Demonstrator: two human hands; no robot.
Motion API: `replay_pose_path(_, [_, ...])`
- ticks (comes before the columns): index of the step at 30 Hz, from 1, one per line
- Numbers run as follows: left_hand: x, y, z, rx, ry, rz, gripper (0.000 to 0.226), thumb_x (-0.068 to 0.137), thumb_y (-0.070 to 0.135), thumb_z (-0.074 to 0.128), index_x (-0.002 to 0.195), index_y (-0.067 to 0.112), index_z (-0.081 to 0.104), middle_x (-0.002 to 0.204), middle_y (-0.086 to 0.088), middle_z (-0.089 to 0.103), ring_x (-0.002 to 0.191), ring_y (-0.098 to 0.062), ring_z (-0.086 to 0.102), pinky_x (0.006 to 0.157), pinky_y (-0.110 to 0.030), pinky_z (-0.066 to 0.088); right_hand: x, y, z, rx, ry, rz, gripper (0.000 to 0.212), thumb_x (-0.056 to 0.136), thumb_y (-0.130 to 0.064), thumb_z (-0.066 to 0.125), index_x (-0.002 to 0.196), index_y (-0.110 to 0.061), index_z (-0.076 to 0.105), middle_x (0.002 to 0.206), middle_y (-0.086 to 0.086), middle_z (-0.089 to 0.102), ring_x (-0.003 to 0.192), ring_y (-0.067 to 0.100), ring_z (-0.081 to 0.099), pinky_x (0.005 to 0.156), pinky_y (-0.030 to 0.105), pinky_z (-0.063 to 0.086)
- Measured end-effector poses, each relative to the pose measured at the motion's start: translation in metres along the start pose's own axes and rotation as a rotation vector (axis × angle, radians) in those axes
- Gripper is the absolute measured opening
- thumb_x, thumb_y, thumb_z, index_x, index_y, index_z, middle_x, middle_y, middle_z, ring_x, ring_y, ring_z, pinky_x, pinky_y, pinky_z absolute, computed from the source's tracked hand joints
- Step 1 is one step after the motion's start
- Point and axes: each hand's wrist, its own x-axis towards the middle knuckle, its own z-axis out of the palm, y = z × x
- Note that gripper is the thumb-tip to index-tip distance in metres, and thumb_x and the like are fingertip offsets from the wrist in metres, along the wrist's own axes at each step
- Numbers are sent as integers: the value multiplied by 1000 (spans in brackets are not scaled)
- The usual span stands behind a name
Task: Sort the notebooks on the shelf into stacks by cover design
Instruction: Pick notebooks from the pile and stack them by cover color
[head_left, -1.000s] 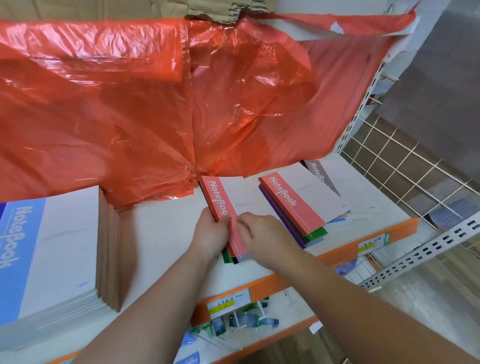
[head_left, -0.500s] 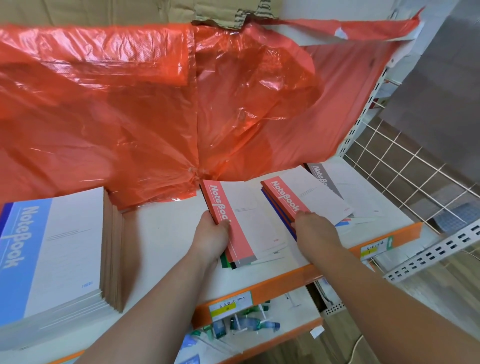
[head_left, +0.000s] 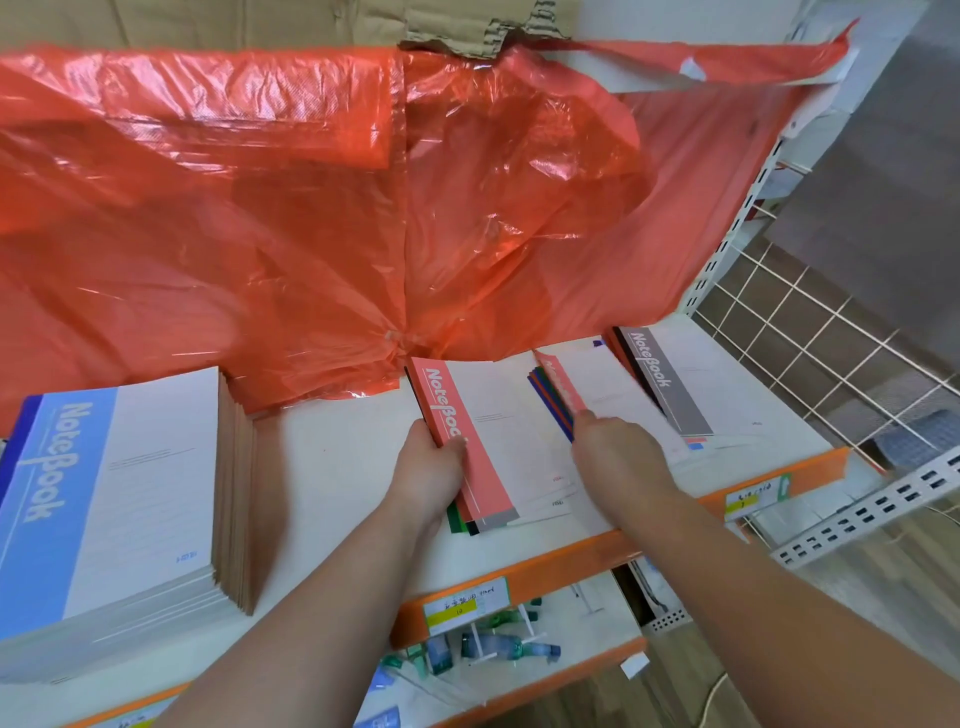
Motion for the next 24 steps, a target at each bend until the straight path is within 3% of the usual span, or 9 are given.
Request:
replay_pose_path(3, [-2,-1,1,-110,1,11,21,104,21,46,124,15,51,115,0,65,91,-14,66,64,-21,51,-6,-40,0,94,16,-126,35,94,-6,45,128,-5,51,91,10,68,74,29,63,57,35,41])
replay_pose_path(6, [-5,-4,2,-216,-15,-13,27,103,34,48,119,15,56,112,-3,71,96,-19,70,81,-35,58,-19,-72,0,302,15,-267,23,99,-20,43,115,-11,55,90,9,66,77,32,61,60,36,43])
replay_pose_path(8, [-5,-6,1,-175,-6,-3,22,101,28,54,120,16,56,114,-4,71,100,-22,70,92,-43,56,-24,-75,3,425,-14,-313,25,101,-28,39,111,-15,57,91,7,64,80,27,59,68,39,50])
replay_pose_path(10, [-4,-9,-3,-149,21,-1,19,99,16,56,118,18,56,117,-6,69,100,-23,69,93,-46,55,-22,-66,3,543,-55,-253,30,101,-32,38,121,-21,57,102,5,63,90,22,58,80,40,52])
replay_pose_path(12, [-5,-9,-8,-212,8,7,20,100,13,55,118,21,57,115,-4,71,98,-22,70,90,-46,56,-13,-52,2,624,28,-102,35,100,-31,44,132,-21,51,119,3,58,109,20,54,95,39,47])
replay_pose_path(14, [-12,-5,-11,-288,-57,53,25,100,11,55,121,23,57,115,0,72,101,-21,71,89,-43,57,-2,-39,-4,816,88,98,38,97,-32,51,134,-20,49,118,-5,55,115,17,50,98,37,45])
replay_pose_path(16, [-18,0,-14,-337,-119,117,30,100,7,53,125,22,57,118,0,71,105,-20,69,90,-39,56,6,-31,-7,1134,-32,232,37,96,-37,54,131,-24,51,119,-11,61,110,13,58,93,34,48])
replay_pose_path(19, [-21,6,-23,-228,-90,257,32,99,5,53,126,22,57,118,2,71,102,-10,69,86,-28,57,9,-28,-5,1323,-135,191,25,99,-35,52,122,-30,61,114,-16,68,103,9,65,92,36,53])
replay_pose_path(24, [-16,13,-37,-54,69,454,29,96,13,61,112,36,57,112,16,68,103,-1,65,91,-24,52,6,-39,-12,1343,64,43,22,98,-23,54,115,-36,54,109,-22,64,101,-8,58,80,14,45])
